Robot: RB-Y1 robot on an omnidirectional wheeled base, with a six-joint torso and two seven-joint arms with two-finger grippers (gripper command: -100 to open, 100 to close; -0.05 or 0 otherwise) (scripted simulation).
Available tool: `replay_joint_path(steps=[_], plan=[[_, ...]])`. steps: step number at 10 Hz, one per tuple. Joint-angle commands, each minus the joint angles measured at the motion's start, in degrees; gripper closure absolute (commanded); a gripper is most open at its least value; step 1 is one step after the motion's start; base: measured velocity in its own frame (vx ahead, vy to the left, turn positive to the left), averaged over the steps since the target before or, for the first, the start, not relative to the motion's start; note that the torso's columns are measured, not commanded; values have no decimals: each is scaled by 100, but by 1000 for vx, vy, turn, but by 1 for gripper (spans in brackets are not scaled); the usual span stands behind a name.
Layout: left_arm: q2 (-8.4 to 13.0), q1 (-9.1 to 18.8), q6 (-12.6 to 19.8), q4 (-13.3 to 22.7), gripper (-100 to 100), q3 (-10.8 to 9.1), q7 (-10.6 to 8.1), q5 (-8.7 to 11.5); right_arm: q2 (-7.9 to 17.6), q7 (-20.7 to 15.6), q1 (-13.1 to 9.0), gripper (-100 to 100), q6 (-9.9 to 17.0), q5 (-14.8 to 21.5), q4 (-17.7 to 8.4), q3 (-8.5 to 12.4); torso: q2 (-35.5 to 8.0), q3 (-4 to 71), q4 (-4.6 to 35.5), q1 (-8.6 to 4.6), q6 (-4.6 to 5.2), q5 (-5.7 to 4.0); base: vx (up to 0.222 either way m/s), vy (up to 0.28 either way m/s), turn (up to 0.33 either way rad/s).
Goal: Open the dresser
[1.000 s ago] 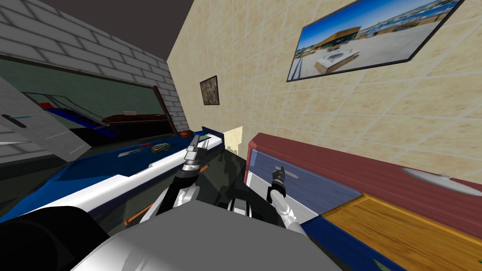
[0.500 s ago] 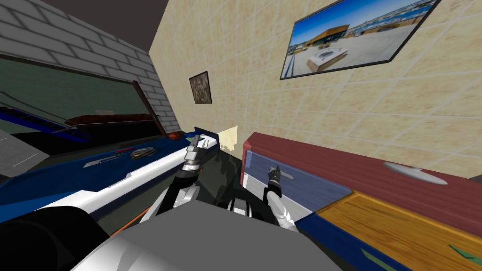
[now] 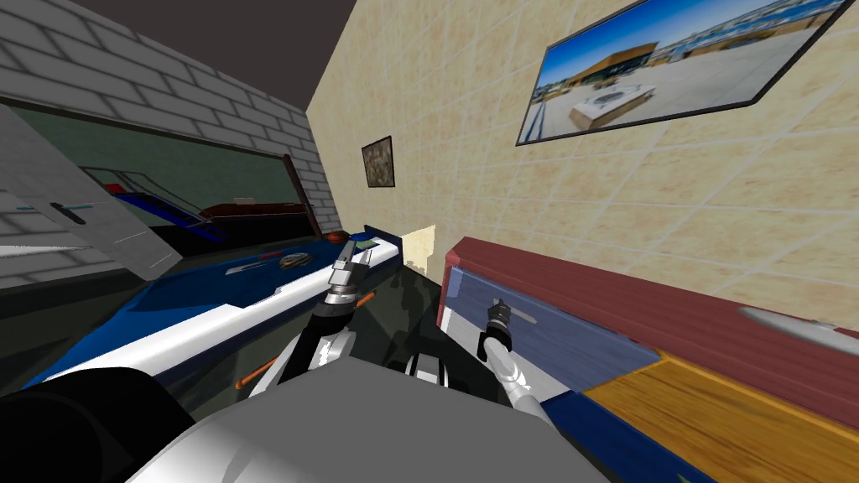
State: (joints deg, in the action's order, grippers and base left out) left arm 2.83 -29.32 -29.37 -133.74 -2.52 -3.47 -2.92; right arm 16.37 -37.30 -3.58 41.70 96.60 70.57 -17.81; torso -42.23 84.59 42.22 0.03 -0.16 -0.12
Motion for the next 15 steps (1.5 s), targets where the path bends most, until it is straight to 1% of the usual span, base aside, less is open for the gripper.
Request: replay_joint_path(steps=[1, 2, 3, 4, 5, 6, 7, 8, 9, 10, 11, 12, 13, 14, 15], plan=[[0, -2, 0, 0, 0, -1, 0, 0, -167, -287, 154, 100, -285, -297, 123, 303, 14, 9, 5, -5, 8, 7, 30, 57, -220], [0, -4, -1, -1, 0, -1, 0, 0, -167, -434, 154, 100, -430, -446, 123, 375, 31, 19, -12, -16, 47, 6, 58, 82, -121], [0, -3, -1, -1, 0, -1, 0, 0, -167, -601, 154, 100, -602, -525, 123, 375, 39, 23, -28, -38, 40, -10, 36, 39, -18], [0, -3, -1, -1, 0, -1, 0, 0, -167, -756, 154, 100, -634, -525, 123, 375, 37, 21, -33, -55, 17, -24, 12, -8, -2], [1, -3, 0, 0, 0, -1, 0, 0, -343, -980, 307, 100, -869, -809, 265, 705, 39, 20, -42, -57, 2, -36, 48, 36, -166], [0, -3, -1, -1, 0, -1, 0, 0, -343, -1088, 307, 100, -998, -907, 265, 733, 57, 30, -64, -58, 44, -38, 51, 74, -135], [0, -3, -1, -1, 0, -1, 0, 0, -343, -1248, 307, 100, -1138, -1039, 265, 733, 68, 38, -75, -68, 41, -46, 20, 39, -29], [0, -3, -1, -1, 0, -1, 0, 0, -343, -1432, 307, 100, -1269, -1039, 265, 733, 71, 39, -74, -81, 20, -53, 1, -1, 14], [1, -3, 0, 0, 0, -1, 0, 0, -343, -1511, 307, 100, -1269, -1039, 265, 733, 69, 37, -71, -82, 12, -55, -4, -19, 3], [1, -3, 0, 0, 0, -2, 0, 0, -518, -1776, 459, 100, -1503, -1322, 407, 1051, 69, 37, -69, -70, 9, -51, 43, 61, -179], [0, -4, -1, -1, 0, -1, 0, 0, -518, -1957, 459, 100, -1668, -1480, 407, 1091, 78, 42, -83, -60, 56, -43, 56, 79, -149], [0, -3, -1, -1, 0, -1, 0, 0, -518, -2090, 459, 100, -1836, -1554, 407, 1091, 84, 47, -89, -83, 50, -52, 25, 33, -15], [1, -3, -1, -1, 0, -1, 0, 0, -518, -2266, 459, 100, -1905, -1554, 407, 1091, 77, 43, -81, -98, 28, -60, 3, -2, 12], [1, -3, 0, 0, 0, -2, 0, 0, -693, -2450, 612, 100, -2134, -1825, 549, 1414, 70, 37, -75, -93, 17, -59, 35, 48, -114], [0, -3, -1, -1, 0, -1, 0, 0, -693, -2656, 612, 100, -2321, -2029, 549, 1449, 73, 39, -82, -77, 50, -50, 46, 64, -153]])
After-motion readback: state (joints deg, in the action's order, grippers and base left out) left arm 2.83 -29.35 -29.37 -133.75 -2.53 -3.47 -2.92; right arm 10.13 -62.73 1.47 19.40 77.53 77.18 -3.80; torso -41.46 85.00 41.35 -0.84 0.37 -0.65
